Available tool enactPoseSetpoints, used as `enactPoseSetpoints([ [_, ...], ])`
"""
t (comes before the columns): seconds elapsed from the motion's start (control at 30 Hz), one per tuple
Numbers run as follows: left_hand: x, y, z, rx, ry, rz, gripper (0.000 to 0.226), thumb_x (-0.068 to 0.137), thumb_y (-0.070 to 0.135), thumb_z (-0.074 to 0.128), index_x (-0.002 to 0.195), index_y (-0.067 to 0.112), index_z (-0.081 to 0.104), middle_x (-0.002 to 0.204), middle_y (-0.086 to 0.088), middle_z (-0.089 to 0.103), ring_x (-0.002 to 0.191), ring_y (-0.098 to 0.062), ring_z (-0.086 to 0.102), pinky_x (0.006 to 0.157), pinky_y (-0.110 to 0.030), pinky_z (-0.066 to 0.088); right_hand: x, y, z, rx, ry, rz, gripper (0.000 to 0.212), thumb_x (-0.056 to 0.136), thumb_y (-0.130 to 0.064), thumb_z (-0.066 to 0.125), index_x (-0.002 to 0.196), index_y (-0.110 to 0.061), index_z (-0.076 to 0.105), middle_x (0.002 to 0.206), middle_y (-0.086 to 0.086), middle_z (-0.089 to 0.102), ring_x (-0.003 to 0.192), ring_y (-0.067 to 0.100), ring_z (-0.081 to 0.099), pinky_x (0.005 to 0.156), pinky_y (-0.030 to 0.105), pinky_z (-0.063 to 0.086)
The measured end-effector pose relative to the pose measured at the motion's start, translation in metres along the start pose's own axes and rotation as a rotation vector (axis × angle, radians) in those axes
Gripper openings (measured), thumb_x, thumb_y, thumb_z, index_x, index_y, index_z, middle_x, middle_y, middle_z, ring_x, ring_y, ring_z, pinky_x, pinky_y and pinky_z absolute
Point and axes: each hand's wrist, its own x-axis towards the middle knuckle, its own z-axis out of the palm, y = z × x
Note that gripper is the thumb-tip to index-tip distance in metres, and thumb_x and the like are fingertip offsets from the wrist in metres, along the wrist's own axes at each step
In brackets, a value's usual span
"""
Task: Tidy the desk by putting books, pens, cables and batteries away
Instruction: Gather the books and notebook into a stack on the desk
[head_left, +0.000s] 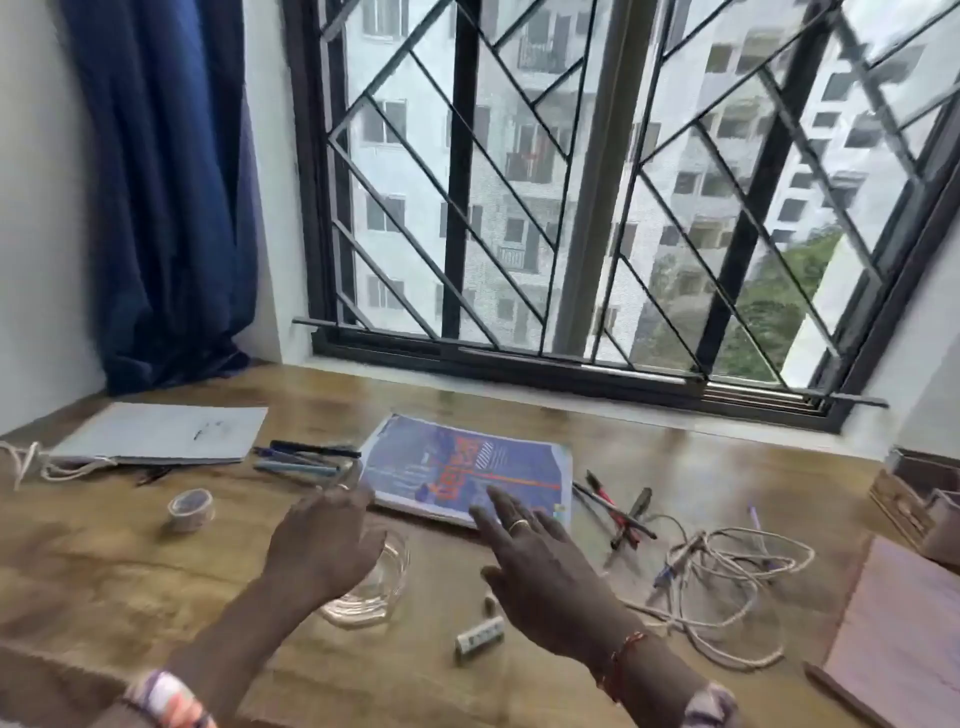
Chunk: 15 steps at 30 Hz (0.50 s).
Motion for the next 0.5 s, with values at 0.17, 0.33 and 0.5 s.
enactPoseSetpoints([
  [0.17,0.059,-0.023,0.012,-0.156,-0.264,-0.119,0.040,0.087,0.042,0.050,0.124,0.025,0.049,0.133,0.000,0.053,0.121,-0.020,0.050,0.092,-0.028,0.043,0.076,0.010,0.047,-0.008,-0.225,-0.031,0.063,0.092,-0.025,0.048,0.146,-0.016,0.016,0.156,0.017,0.006,0.144,0.030,0.010,0.110,0.046,0.021],
  [0.33,0.115,-0.041,0.031,-0.148,-0.385,-0.091,0.059,0.091,0.043,0.047,0.141,0.018,0.030,0.148,-0.004,0.035,0.133,-0.023,0.038,0.102,-0.032,0.036,0.122,0.027,0.072,-0.114,-0.328,-0.046,0.064,0.086,-0.023,0.054,0.142,-0.014,0.024,0.150,0.018,0.021,0.135,0.035,0.027,0.097,0.051,0.035],
  [0.5,0.146,-0.054,0.045,-0.253,-0.467,-0.122,0.052,0.094,0.042,0.042,0.137,0.012,0.035,0.145,-0.009,0.038,0.131,-0.024,0.039,0.103,-0.033,0.036,0.124,0.042,0.080,-0.143,-0.204,-0.229,0.030,0.080,-0.014,0.041,0.107,-0.014,0.054,0.095,0.006,0.062,0.077,0.026,0.064,0.048,0.029,0.032],
])
